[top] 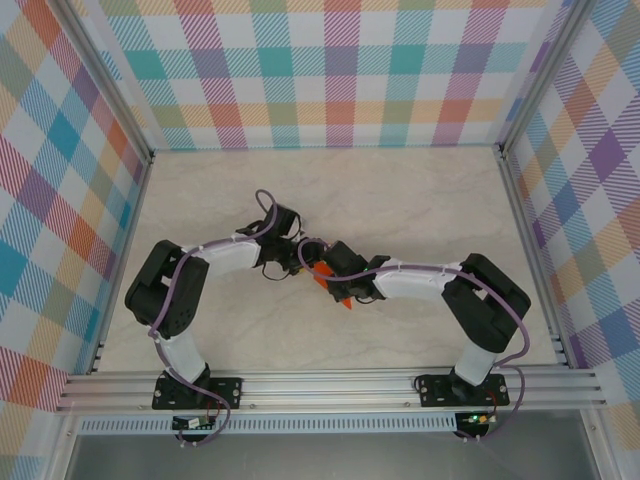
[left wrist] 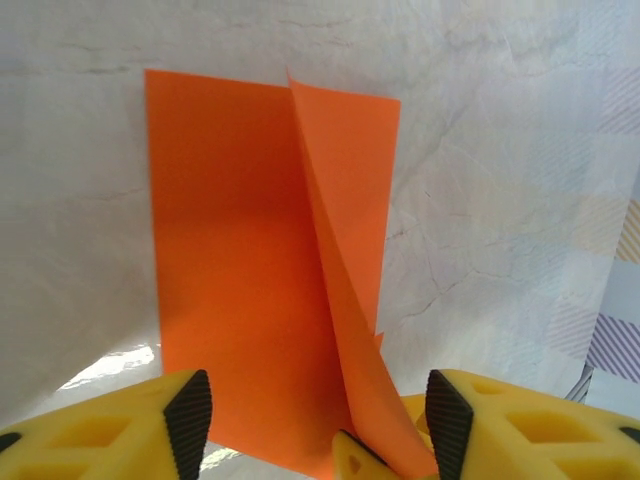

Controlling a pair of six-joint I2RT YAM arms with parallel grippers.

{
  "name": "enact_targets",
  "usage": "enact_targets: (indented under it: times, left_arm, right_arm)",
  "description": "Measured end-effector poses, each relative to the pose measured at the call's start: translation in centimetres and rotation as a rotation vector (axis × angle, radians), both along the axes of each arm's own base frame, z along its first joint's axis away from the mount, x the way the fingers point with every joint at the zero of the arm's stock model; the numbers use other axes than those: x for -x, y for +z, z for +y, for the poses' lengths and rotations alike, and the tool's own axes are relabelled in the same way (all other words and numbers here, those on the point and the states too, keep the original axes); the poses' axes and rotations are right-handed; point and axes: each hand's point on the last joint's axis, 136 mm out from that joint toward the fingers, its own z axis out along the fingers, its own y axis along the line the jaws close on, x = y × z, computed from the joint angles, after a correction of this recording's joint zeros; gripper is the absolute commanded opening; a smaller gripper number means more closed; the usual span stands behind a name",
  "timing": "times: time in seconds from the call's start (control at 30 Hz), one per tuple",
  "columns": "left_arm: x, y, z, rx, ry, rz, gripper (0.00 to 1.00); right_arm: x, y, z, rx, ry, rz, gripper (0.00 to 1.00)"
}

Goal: Fold a paper plane with a square sheet of paper (fold left side to right side)
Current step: Fourth fold the wing at the center of the table.

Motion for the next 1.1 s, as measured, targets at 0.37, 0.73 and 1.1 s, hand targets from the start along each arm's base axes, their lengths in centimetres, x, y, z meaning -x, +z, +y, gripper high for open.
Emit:
enact_targets:
  times: [0.37, 0.73, 1.1]
  left_arm:
    - [-3.3, 2.3, 2.9, 0.043, 0.097, -0.033, 0.73]
    - [-0.7, 2.0, 4.8, 0.11, 0.136, -0.017, 0.61]
    - [3.6, -0.7, 0.8, 0.153, 0.067, 0.082, 0.4]
  right_arm:
    - [0.8, -1.2, -0.5, 0.017, 0.005, 0.032, 0.17]
    - [1.2, -1.1, 0.0, -0.061, 0.007, 0.079, 0.16]
    - [1.1, -1.2, -0.3, -0.177, -0.03, 0.142, 0.15]
